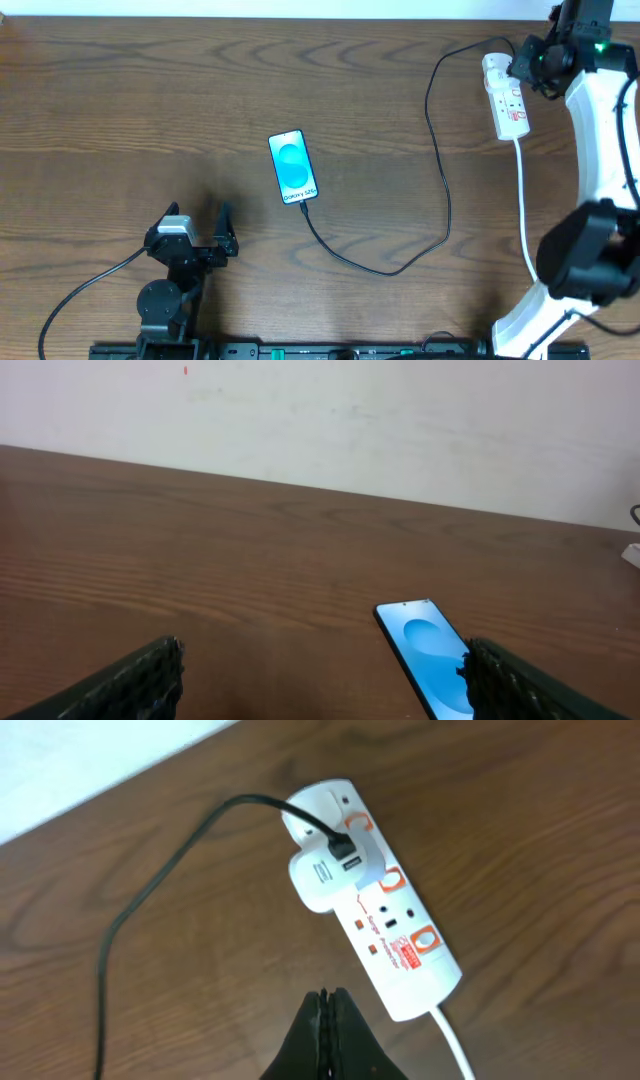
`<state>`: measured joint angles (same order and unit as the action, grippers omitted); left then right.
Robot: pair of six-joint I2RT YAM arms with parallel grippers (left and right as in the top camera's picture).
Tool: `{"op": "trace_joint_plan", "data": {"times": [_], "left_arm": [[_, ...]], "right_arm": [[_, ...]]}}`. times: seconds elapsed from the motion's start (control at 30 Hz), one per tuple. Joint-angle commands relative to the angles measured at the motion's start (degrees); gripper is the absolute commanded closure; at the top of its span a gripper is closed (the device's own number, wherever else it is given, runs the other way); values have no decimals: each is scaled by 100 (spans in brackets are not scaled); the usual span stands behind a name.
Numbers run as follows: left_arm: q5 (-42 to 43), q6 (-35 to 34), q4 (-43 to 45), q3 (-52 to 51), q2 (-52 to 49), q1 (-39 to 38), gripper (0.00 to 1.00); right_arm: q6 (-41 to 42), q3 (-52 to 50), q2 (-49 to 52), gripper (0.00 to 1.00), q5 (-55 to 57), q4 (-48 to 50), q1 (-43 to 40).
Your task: Plug charger to phone and switch on socket
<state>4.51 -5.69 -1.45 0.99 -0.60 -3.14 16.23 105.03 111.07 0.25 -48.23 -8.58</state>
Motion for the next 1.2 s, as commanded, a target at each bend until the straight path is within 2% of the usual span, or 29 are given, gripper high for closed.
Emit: {"op": "trace_joint_plan", "data": {"times": [0.0, 0.53, 0.77, 0.9, 0.93, 0.97, 1.07, 1.1, 1.17], "left_arm": [[79, 90, -219, -76, 37, 24, 11], [79, 90, -219, -76, 37, 24, 11], [79, 90, -219, -76, 37, 24, 11], [79, 90, -219, -76, 37, 24, 11], [79, 90, -221, -76, 37, 24, 11], [79, 90, -219, -76, 37, 24, 11], [79, 90, -219, -76, 37, 24, 11], [79, 90, -219, -76, 37, 24, 11], [79, 90, -221, -76, 37, 24, 11]], "right_arm": [[-114, -511, -800, 99, 321, 66, 214], [317, -3982, -3773, 99, 566, 1126, 1058], [463, -4846, -4461, 99, 535, 1224, 1926], [656, -4865, -4513, 96, 542, 1224, 2446], [699, -4865, -4511, 82, 542, 1228, 2553], [761, -4865, -4511, 55, 540, 1228, 2638], [907, -4865, -4511, 28, 542, 1123, 2782], [955, -4865, -4511, 1, 520, 1080, 2800], [1071, -4865, -4511, 1, 492, 992, 2820]]}}
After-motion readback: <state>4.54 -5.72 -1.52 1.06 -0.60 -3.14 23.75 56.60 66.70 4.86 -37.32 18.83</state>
